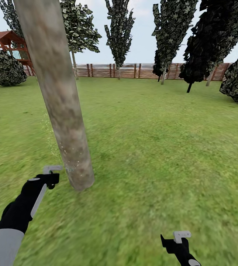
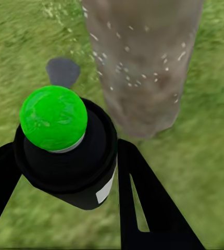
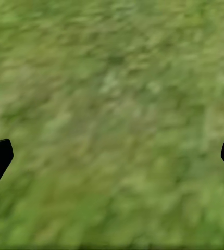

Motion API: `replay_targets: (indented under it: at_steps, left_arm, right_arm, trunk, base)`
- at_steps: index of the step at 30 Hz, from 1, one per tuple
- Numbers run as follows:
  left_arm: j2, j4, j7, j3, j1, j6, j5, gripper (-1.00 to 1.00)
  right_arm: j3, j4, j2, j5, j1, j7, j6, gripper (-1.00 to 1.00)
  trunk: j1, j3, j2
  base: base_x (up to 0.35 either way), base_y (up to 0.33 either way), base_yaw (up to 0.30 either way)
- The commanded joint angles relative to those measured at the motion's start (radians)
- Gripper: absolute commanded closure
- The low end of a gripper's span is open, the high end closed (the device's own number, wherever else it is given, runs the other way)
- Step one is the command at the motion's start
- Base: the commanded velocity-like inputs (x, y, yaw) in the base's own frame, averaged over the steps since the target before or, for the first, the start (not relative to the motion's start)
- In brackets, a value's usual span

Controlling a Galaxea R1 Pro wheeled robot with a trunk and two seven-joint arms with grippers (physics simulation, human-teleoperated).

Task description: In the garden, pick up the pesticide atomizer on the floor and spray pesticide onto both trees until each tree trunk is fully covered.

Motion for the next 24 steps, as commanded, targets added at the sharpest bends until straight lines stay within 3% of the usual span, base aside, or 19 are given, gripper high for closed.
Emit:
replay_targets:
  at_steps: [1,2,4,7,9,11,13,16,20,21,22,24]
  left_arm:
    - [-0.002,0.003,0.0,-0.005,0.001,0.0,-0.001,1.0]
    - [-0.005,0.012,-0.001,-0.017,0.001,0.001,0.0,1.0]
    - [-0.01,0.035,-0.041,-0.074,0.002,0.0,0.006,1.0]
    - [-0.01,0.036,-0.182,-0.128,0.0,-0.003,0.005,1.0]
    - [-0.009,0.03,-0.212,-0.133,-0.006,-0.001,0.008,1.0]
    - [0.002,0.032,-0.218,-0.088,-0.008,-0.004,0.003,1.0]
    - [0.002,0.061,-0.218,-0.072,0.001,-0.014,-0.001,1.0]
    - [-0.004,0.108,-0.219,-0.079,0.003,-0.023,-0.002,1.0]
    - [-0.016,0.106,-0.218,-0.092,0.0,-0.023,0.0,1.0]
    - [-0.031,0.104,-0.215,-0.098,-0.007,-0.017,0.002,1.0]
    - [-0.07,0.079,-0.211,-0.101,-0.015,-0.009,0.001,1.0]
    - [-0.082,0.045,-0.211,-0.095,-0.02,-0.005,0.005,1.0]
  right_arm:
    - [0.0,0.0,0.0,0.0,0.0,0.0,0.0,-1.0]
    - [0.0,0.0,0.0,0.0,0.0,0.0,0.0,-1.0]
    - [0.0,0.0,0.0,0.0,0.0,0.0,0.0,-1.0]
    - [0.0,0.0,0.0,0.0,0.0,0.0,0.0,-1.0]
    - [0.0,0.0,0.0,0.0,0.0,0.0,0.0,-1.0]
    - [0.0,0.0,0.0,0.0,0.0,0.0,0.0,-1.0]
    - [0.0,0.0,0.0,0.0,0.0,0.0,0.0,-1.0]
    - [0.0,0.0,0.0,0.0,0.0,0.0,0.0,-1.0]
    - [0.0,0.0,0.0,0.0,0.0,0.0,0.0,-1.0]
    - [0.0,0.0,0.0,0.0,0.0,0.0,0.0,-1.0]
    - [0.0,0.0,0.0,0.0,0.0,0.0,0.0,-1.0]
    - [0.0,0.0,0.0,0.0,0.0,0.0,0.0,-1.0]
  trunk:
    - [0.0,0.0,0.0]
    - [0.0,0.0,0.0]
    - [0.0,0.0,0.0]
    - [0.0,0.0,0.0]
    - [0.0,0.0,0.0]
    - [0.0,0.0,0.0]
    - [0.0,0.0,0.0]
    - [0.0,0.0,0.0]
    - [0.0,0.0,0.0]
    - [0.0,0.0,0.0]
    - [0.0,0.0,0.0]
    - [0.0,0.0,0.0]
  base:
    - [0.0,0.0,0.0]
    - [0.0,0.0,0.0]
    - [0.0,0.0,0.0]
    - [0.0,0.0,0.0]
    - [0.0,0.0,0.0]
    - [0.0,0.0,0.0]
    - [0.0,0.0,0.0]
    - [0.0,0.0,0.0]
    - [0.0,0.0,0.0]
    - [0.0,0.0,0.0]
    - [0.0,0.0,0.0]
    - [0.0,0.0,0.0]
